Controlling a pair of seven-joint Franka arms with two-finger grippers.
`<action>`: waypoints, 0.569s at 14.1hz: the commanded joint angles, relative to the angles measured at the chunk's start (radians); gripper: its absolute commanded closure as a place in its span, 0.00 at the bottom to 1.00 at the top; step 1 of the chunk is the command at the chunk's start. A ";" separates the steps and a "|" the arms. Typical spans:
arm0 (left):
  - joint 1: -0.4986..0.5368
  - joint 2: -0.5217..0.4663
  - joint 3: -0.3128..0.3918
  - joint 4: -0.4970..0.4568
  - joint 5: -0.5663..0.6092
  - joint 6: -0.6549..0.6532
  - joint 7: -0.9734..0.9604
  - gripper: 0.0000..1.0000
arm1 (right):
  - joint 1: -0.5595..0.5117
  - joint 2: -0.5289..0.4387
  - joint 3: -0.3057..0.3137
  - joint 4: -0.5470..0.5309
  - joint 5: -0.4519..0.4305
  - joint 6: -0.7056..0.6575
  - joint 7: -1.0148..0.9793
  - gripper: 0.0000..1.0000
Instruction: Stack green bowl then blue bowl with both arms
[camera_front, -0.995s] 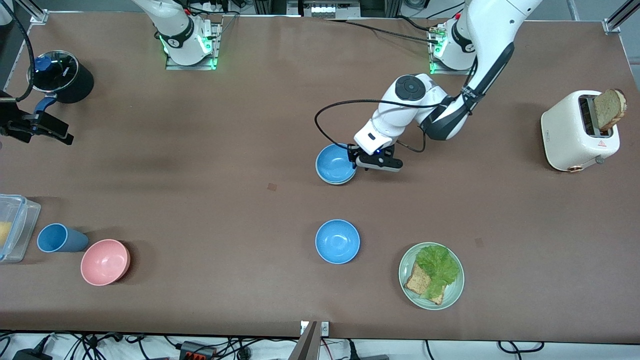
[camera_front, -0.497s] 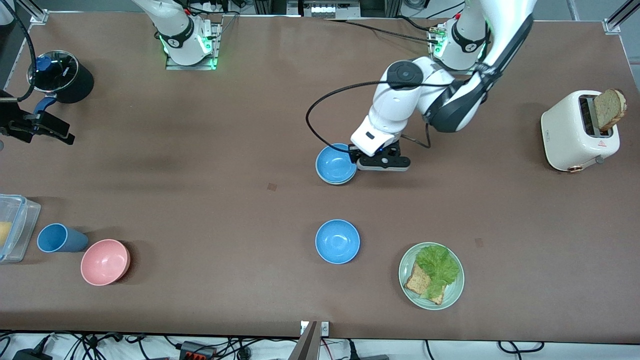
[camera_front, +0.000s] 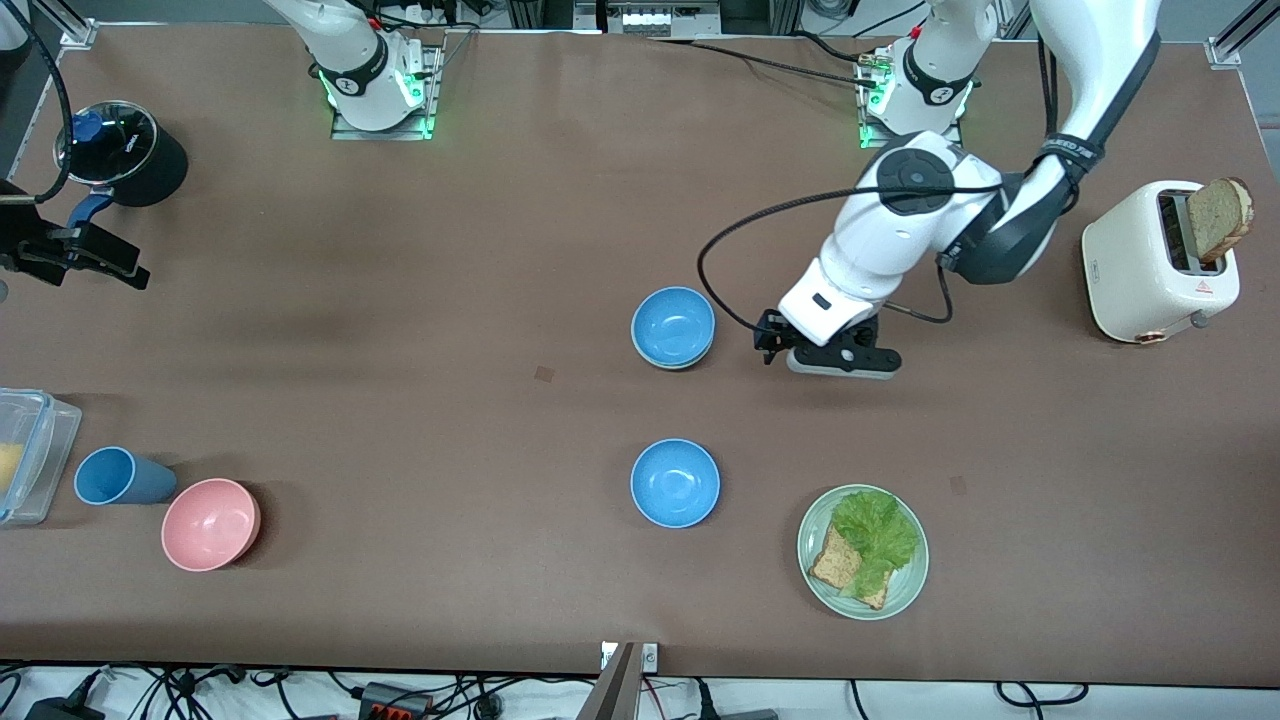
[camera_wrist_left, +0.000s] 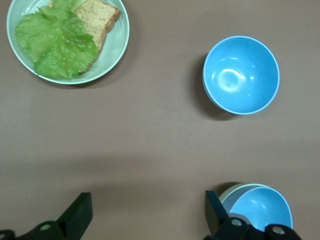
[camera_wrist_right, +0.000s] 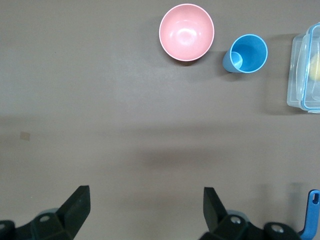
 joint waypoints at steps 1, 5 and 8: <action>0.030 -0.066 -0.019 -0.004 -0.018 -0.034 0.028 0.00 | 0.003 -0.013 0.001 0.003 -0.006 -0.015 0.005 0.00; 0.030 -0.164 0.104 -0.001 -0.291 -0.120 0.377 0.00 | 0.003 -0.014 0.002 0.003 -0.012 -0.016 0.004 0.00; 0.004 -0.253 0.274 -0.007 -0.427 -0.221 0.649 0.00 | 0.003 -0.017 0.001 0.001 -0.012 -0.015 0.002 0.00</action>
